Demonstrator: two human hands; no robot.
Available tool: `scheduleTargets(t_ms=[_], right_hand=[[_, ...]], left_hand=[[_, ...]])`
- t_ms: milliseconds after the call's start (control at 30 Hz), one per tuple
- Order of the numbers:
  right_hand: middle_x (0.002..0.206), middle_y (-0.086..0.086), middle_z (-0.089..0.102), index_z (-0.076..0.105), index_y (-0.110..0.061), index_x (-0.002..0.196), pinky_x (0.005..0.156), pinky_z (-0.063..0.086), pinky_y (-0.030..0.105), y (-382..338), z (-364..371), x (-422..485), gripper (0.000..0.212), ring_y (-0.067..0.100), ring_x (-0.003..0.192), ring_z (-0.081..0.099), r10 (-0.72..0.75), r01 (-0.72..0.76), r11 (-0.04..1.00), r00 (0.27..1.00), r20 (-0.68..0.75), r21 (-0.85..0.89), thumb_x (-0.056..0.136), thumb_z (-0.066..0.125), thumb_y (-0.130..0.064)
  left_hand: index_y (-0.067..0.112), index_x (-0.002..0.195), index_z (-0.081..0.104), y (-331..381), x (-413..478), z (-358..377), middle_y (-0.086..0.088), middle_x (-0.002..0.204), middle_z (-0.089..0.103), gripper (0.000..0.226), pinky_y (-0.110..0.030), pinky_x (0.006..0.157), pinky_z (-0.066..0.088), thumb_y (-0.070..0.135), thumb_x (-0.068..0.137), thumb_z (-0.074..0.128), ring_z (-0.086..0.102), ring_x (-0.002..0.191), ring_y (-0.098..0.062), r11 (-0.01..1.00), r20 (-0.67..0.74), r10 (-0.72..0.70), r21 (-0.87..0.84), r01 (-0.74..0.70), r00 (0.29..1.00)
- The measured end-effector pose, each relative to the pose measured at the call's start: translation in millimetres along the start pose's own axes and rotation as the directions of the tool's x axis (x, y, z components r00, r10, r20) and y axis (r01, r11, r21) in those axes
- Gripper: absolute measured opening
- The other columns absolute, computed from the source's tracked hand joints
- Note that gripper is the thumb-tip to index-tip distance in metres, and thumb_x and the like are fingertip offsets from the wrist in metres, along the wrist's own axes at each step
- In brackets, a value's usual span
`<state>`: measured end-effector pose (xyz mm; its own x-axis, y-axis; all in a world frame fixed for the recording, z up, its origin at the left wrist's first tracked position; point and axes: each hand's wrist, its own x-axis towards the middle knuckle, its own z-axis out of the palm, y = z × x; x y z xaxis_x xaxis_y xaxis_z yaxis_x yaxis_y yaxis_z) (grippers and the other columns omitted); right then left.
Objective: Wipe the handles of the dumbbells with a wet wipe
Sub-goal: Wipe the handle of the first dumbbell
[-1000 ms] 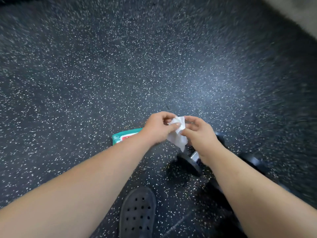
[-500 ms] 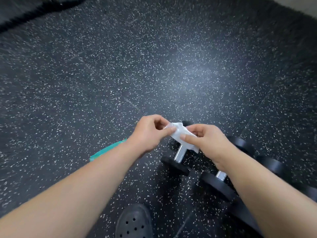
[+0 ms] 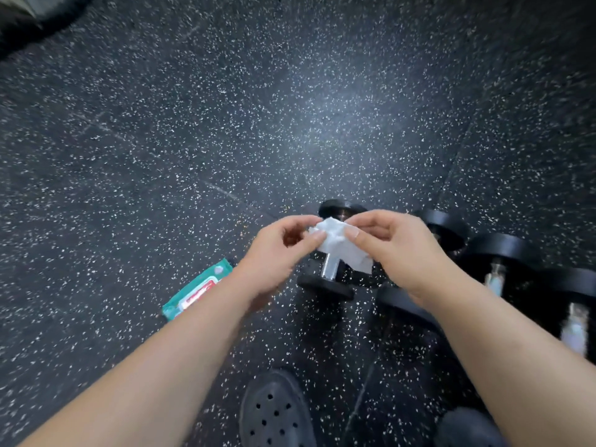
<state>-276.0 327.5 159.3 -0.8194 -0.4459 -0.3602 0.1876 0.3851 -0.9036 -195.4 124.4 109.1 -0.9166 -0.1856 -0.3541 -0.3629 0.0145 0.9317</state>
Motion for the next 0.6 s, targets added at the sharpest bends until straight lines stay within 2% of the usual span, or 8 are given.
scheduleTargets(t_ms=[67, 100, 167, 233, 300, 400, 500, 600], right_hand=[[0.099, -0.006, 0.082, 0.079, -0.024, 0.108, 0.092, 0.059, 0.039, -3, -1, -18, 0.01, 0.014, 0.094, 0.076, 0.011, -0.011, 1.0, 1.0, 0.004, 0.018, 0.099, 0.074, -0.027], [0.102, -0.005, 0.082, 0.078, -0.025, 0.11, 0.095, 0.059, 0.044, -4, -1, -25, 0.012, 0.014, 0.098, 0.076, 0.023, -0.023, 0.999, 1.0, 0.019, 0.027, 0.1, 0.073, -0.028], [0.107, -0.003, 0.081, 0.076, -0.026, 0.115, 0.097, 0.059, 0.054, -5, -1, -37, 0.014, 0.022, 0.105, 0.077, 0.068, -0.07, 0.996, 0.997, 0.046, 0.054, 0.101, 0.072, -0.028], [0.108, 0.0, 0.081, 0.074, -0.028, 0.117, 0.095, 0.058, 0.057, -3, 1, -45, 0.016, 0.03, 0.106, 0.076, 0.112, -0.116, 0.989, 0.992, 0.055, 0.087, 0.102, 0.07, -0.025], [0.107, 0.003, 0.08, 0.073, -0.03, 0.119, 0.094, 0.058, 0.057, 2, 1, -48, 0.018, 0.034, 0.107, 0.075, 0.128, -0.132, 0.986, 0.991, 0.045, 0.1, 0.103, 0.069, -0.023], [0.106, 0.005, 0.08, 0.071, -0.032, 0.122, 0.099, 0.056, 0.064, 12, 0, -46, 0.024, 0.031, 0.105, 0.076, 0.14, -0.144, 0.985, 0.989, 0.046, 0.091, 0.1, 0.073, -0.024], [0.108, 0.0, 0.081, 0.072, -0.027, 0.124, 0.1, 0.059, 0.057, 22, -6, -38, 0.031, 0.023, 0.104, 0.078, 0.14, -0.145, 0.989, 0.983, 0.114, 0.033, 0.096, 0.078, -0.017], [0.1, -0.002, 0.082, 0.079, -0.029, 0.109, 0.093, 0.062, 0.056, 35, -8, -26, 0.022, 0.023, 0.097, 0.078, 0.088, -0.084, 0.994, 0.994, 0.066, -0.065, 0.093, 0.08, -0.014]], left_hand=[[0.024, 0.12, 0.076, 8, -13, 5, 0.001, 0.111, 0.078, 0.028, -0.037, 0.103, 0.052, 0.04, 0.098, 0.075, 0.071, 0.106, -0.018, 1.0, 0.064, -0.001, 0.015, 0.0, 0.998], [0.02, 0.117, 0.076, 11, -21, 8, 0.001, 0.111, 0.079, 0.025, -0.036, 0.101, 0.052, 0.037, 0.099, 0.074, 0.072, 0.104, -0.016, 1.0, 0.086, -0.005, -0.007, 0.006, 0.996], [0.012, 0.11, 0.074, 13, -35, 13, -0.002, 0.099, 0.077, 0.017, -0.036, 0.089, 0.057, 0.025, 0.1, 0.074, 0.069, 0.091, -0.013, 0.996, 0.106, -0.011, -0.089, 0.021, 0.994], [0.006, 0.105, 0.069, 11, -45, 17, -0.002, 0.087, 0.072, 0.011, -0.032, 0.078, 0.057, 0.015, 0.1, 0.073, 0.066, 0.081, -0.013, 0.981, 0.091, -0.021, -0.192, 0.038, 0.996], [0.008, 0.1, 0.063, 10, -51, 22, -0.004, 0.081, 0.069, 0.008, -0.029, 0.071, 0.057, 0.009, 0.1, 0.071, 0.064, 0.073, -0.014, 0.958, 0.087, -0.043, -0.28, 0.066, 0.995], [0.013, 0.096, 0.058, 2, -50, 28, -0.014, 0.079, 0.063, 0.018, -0.028, 0.059, 0.051, 0.009, 0.097, 0.075, 0.059, 0.064, -0.017, 0.952, 0.038, -0.063, -0.297, 0.071, 0.997], [0.015, 0.104, 0.061, -10, -40, 32, -0.032, 0.095, 0.065, 0.026, -0.034, 0.063, 0.049, 0.015, 0.091, 0.083, 0.061, 0.072, -0.024, 0.956, -0.021, -0.052, -0.29, 0.044, 0.998], [0.009, 0.122, 0.062, -16, -27, 33, -0.02, 0.103, 0.073, 0.038, -0.033, 0.067, 0.056, -0.002, 0.09, 0.079, 0.07, 0.081, -0.027, 0.948, 0.044, -0.091, -0.302, 0.101, 0.995]])
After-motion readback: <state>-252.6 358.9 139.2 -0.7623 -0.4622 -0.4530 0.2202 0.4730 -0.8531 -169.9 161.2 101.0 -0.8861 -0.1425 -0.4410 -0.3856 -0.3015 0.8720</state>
